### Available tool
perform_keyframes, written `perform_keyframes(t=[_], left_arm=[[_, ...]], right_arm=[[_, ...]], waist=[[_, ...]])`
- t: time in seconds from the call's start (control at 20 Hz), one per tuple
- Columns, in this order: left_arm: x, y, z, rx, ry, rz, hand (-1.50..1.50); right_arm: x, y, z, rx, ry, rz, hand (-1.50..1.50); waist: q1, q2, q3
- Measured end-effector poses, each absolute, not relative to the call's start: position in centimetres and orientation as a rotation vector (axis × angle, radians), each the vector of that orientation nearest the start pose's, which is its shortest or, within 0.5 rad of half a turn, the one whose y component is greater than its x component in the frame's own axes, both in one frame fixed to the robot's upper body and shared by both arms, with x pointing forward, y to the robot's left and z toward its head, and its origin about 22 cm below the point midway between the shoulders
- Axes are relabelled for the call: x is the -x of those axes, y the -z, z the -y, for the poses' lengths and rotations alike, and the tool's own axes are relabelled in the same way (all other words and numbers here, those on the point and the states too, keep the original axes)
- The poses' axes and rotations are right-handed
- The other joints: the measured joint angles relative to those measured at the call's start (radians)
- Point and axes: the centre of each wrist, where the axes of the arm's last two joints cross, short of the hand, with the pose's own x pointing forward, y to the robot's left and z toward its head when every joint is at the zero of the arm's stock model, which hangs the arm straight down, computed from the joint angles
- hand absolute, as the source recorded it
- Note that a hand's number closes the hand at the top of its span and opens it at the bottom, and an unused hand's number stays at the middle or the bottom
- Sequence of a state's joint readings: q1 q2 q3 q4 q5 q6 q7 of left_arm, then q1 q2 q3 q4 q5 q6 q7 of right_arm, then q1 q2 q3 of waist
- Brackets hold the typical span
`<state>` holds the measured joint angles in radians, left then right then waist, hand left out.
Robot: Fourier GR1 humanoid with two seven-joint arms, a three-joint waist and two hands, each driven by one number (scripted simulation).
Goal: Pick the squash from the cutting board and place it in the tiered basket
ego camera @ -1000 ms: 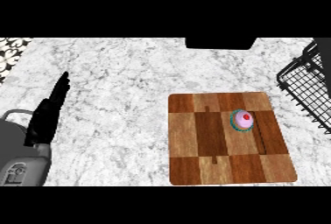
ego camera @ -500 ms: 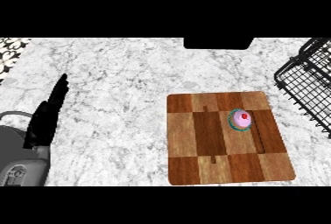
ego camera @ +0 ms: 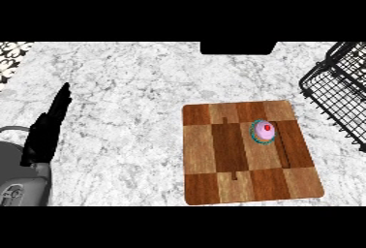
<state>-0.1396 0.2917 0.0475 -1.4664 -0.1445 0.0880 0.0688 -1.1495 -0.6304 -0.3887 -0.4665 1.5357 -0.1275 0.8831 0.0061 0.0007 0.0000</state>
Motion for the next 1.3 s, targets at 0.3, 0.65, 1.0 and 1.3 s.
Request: perform_keyframes(t=[0.3, 0.65, 1.0, 1.3], left_arm=[[-27.8, -3.2, -29.7, -0.436, 0.236, 1.538, 0.0], [-27.9, -3.1, -29.4, -0.443, 0.227, 1.538, 0.0], [-27.4, -2.9, -30.3, -0.445, 0.231, 1.533, 0.0], [-27.0, -3.2, -30.2, -0.437, 0.228, 1.525, 0.0]], right_arm=[[-43.1, -21.7, 39.5, 1.641, -0.067, 0.532, 1.5], [-41.8, -18.8, 40.7, 1.498, 0.102, 0.578, -1.5], [-40.7, -19.2, 40.9, 1.554, 0.262, 0.736, -1.5], [-38.9, -21.8, 40.7, 1.645, 0.378, 0.818, -1.5]], waist=[[-0.001, 0.0, 0.001], [-0.007, -0.002, 0.0], [-0.005, -0.002, 0.0], [-0.012, -0.005, -0.001]])
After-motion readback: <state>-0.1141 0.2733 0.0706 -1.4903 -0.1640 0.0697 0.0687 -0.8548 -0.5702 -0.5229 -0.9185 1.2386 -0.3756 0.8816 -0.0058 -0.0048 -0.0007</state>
